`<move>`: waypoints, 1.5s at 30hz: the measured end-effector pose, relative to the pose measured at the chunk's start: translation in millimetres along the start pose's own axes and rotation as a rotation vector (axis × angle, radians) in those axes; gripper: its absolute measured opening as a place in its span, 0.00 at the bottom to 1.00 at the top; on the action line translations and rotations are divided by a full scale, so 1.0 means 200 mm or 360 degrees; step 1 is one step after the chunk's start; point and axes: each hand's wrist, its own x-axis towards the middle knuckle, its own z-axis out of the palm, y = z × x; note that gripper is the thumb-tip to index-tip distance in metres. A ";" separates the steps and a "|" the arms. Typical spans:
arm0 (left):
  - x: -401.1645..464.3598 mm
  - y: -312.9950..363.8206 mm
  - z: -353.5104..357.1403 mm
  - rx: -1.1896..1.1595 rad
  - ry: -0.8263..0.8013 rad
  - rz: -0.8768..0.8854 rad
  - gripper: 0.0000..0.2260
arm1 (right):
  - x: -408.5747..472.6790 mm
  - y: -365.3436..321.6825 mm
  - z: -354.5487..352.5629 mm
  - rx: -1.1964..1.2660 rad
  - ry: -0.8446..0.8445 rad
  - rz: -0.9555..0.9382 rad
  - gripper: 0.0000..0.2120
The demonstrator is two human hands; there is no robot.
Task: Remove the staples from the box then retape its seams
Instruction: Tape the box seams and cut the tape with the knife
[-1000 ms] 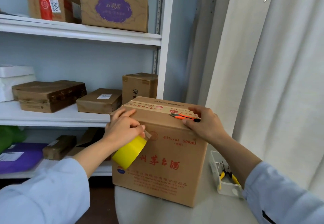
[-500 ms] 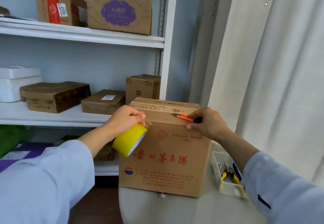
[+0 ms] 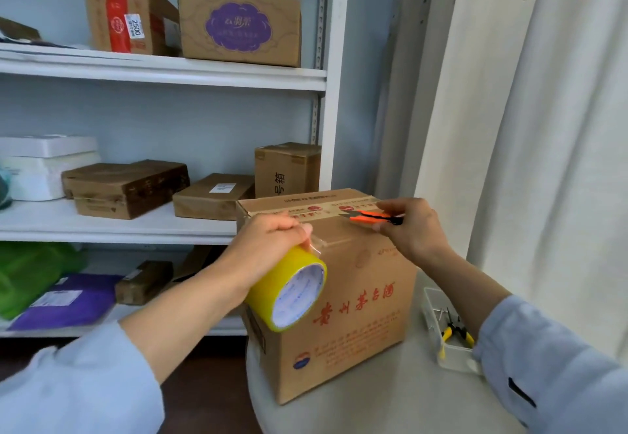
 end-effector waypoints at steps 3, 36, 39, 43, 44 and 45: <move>0.00 -0.01 0.07 0.0047 -0.0030 -0.0048 0.14 | 0.00 -0.02 0.01 0.0029 -0.0199 -0.0015 0.15; 0.01 0.08 0.40 -0.0192 -0.0530 -0.0453 0.08 | 0.12 0.15 -0.14 0.0089 -0.0582 -0.0044 0.16; 0.01 0.09 0.41 -0.0178 -0.0531 -0.0439 0.08 | 0.03 0.07 -0.20 0.0216 -0.0224 -0.0201 0.14; 0.00 0.08 0.43 -0.0169 -0.0503 -0.0441 0.06 | -0.08 -0.03 -0.34 0.0257 -0.0807 -0.0315 0.11; 0.00 0.08 0.43 -0.0160 -0.0492 -0.0438 0.06 | -0.09 -0.04 -0.35 0.0150 -0.0960 -0.0331 0.11; -0.01 0.08 0.43 -0.0143 -0.0491 -0.0424 0.06 | -0.11 -0.04 -0.35 0.0056 -0.1055 -0.0346 0.11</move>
